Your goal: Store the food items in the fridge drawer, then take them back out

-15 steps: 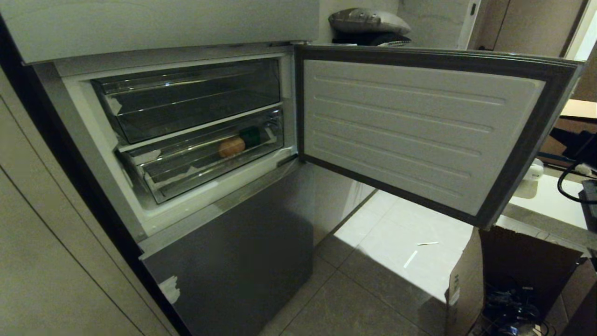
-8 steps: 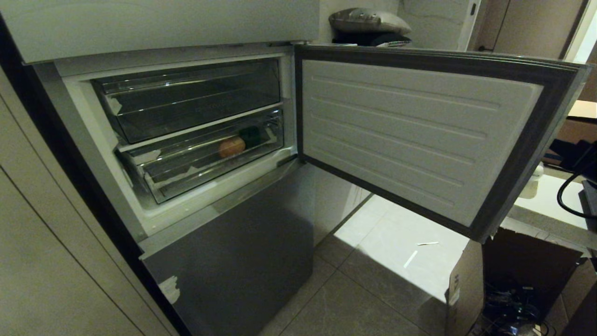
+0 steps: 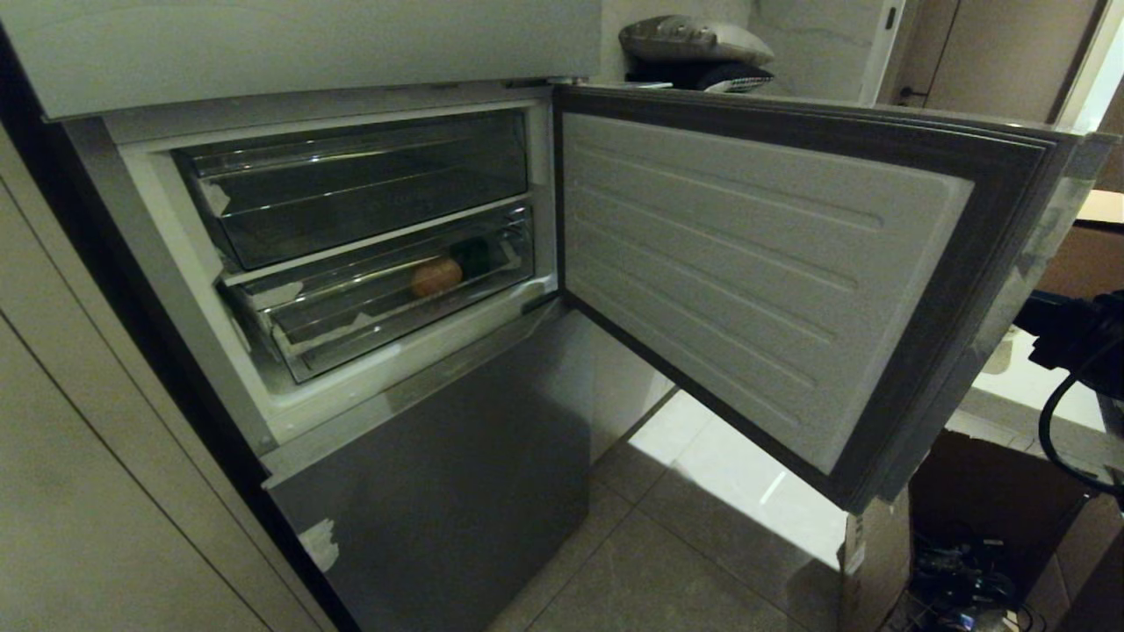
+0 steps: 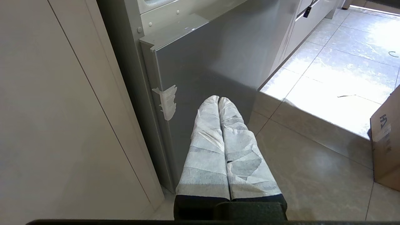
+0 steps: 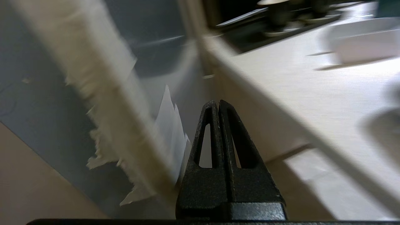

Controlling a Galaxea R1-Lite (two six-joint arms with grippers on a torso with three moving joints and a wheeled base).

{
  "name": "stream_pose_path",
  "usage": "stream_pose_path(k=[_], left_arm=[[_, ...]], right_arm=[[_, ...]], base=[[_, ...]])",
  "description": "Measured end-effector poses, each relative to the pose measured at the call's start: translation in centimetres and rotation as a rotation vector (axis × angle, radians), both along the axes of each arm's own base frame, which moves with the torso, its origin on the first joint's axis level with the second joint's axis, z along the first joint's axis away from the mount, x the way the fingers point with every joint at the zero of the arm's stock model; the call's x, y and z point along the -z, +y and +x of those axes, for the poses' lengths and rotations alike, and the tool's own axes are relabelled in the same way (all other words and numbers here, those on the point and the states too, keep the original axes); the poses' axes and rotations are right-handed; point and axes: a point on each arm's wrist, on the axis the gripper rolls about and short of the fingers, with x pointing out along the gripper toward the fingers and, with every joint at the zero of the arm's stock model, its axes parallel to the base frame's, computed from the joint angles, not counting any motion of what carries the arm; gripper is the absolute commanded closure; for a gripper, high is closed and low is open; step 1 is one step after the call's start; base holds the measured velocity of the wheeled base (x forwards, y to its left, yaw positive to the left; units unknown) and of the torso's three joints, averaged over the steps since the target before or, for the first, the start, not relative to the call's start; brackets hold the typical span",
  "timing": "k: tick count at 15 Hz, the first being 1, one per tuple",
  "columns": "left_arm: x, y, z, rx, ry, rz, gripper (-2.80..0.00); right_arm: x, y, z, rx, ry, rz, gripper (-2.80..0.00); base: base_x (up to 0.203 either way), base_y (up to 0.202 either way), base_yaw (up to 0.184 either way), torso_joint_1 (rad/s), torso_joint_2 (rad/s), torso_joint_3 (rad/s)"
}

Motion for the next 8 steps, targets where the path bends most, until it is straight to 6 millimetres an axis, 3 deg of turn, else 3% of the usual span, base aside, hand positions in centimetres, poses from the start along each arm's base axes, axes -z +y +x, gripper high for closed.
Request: stream_pose_path(k=[8], left_arm=[[0.0, 0.0, 0.0, 0.0, 0.0, 0.0, 0.0]], right_arm=[[0.2, 12.7, -2.1, -0.198, -0.04, -0.017, 0.0]], base=[[0.0, 0.0, 0.0, 0.0, 0.0, 0.0]])
